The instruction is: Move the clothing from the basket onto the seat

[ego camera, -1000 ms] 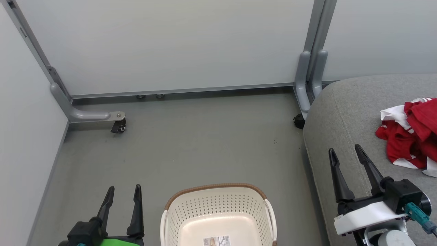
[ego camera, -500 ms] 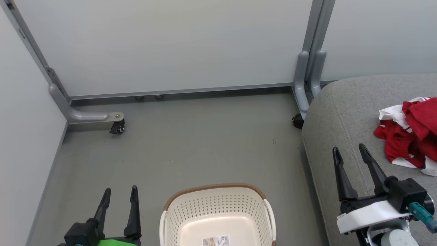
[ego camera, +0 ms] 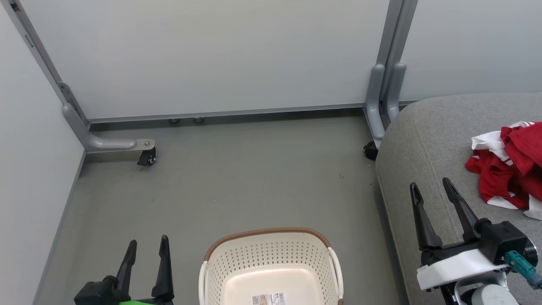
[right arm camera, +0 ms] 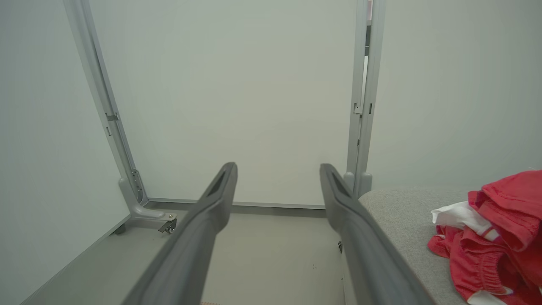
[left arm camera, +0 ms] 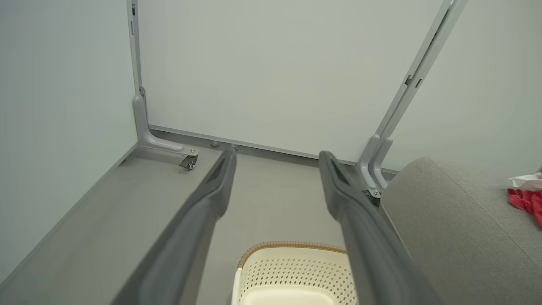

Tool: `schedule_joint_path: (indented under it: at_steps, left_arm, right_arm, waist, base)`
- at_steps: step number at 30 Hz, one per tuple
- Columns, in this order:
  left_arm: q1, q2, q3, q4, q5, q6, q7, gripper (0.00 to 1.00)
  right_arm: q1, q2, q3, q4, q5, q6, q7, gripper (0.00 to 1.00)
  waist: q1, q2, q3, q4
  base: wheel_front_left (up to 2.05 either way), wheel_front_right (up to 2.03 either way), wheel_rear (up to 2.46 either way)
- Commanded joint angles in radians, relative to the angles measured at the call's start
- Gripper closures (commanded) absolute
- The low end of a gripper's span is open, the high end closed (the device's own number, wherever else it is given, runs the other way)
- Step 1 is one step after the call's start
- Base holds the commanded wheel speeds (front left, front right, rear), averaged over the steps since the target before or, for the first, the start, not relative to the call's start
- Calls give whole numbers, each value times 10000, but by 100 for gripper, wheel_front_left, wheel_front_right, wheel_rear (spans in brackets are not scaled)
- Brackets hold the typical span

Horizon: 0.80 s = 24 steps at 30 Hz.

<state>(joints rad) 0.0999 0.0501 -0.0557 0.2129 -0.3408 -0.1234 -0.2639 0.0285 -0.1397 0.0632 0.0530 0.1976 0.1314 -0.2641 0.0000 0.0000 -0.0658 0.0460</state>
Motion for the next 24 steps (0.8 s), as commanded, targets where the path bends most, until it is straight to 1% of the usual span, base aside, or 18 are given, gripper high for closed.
schedule_joint_path:
  at_steps: [1, 2, 10, 12, 17, 21, 24]
  left_arm:
    - [92, 12, -22, -3, 34, -54, -4, 0]
    - [92, 20, -2, 11, -149, -70, -4, 0]
    - [24, 17, 0, -263, -558, -78, -4, 0]
    - [46, 21, -36, -499, -911, -79, -4, 0]
    - [193, 21, -108, -650, -848, -79, -4, 0]
    - [234, 23, -59, -504, -1267, -80, -4, 0]
    - [132, 21, -10, -483, -1137, -80, -4, 0]
  right_arm:
    - [48, -33, 2, -44, 0, -15, 0, 0]
    - [42, -30, -8, -44, 11, -15, 0, 0]
    - [-40, -117, 5, -28, 26, -15, 0, 0]
    - [-52, -99, -42, -53, -16, -15, 0, 0]
    - [-50, -41, -87, -42, -63, -15, 0, 0]
    - [-54, -32, -58, -37, -44, -15, 0, 0]
    - [-68, -28, -55, -40, -25, -15, 0, 0]
  waist:
    - [0, 0, 6, 8]
    - [0, 0, 15, 12]
    - [0, 0, 80, 26]
    - [0, 0, 93, 27]
    - [0, 0, 106, 29]
    - [0, 0, 113, 26]
    - [0, 0, 127, 20]
  base:
    - [0, 0, 0]
    - [0, 0, 0]
    - [0, 0, 0]
    - [0, 0, 0]
    - [0, 0, 0]
    - [0, 0, 0]
    - [0, 0, 0]
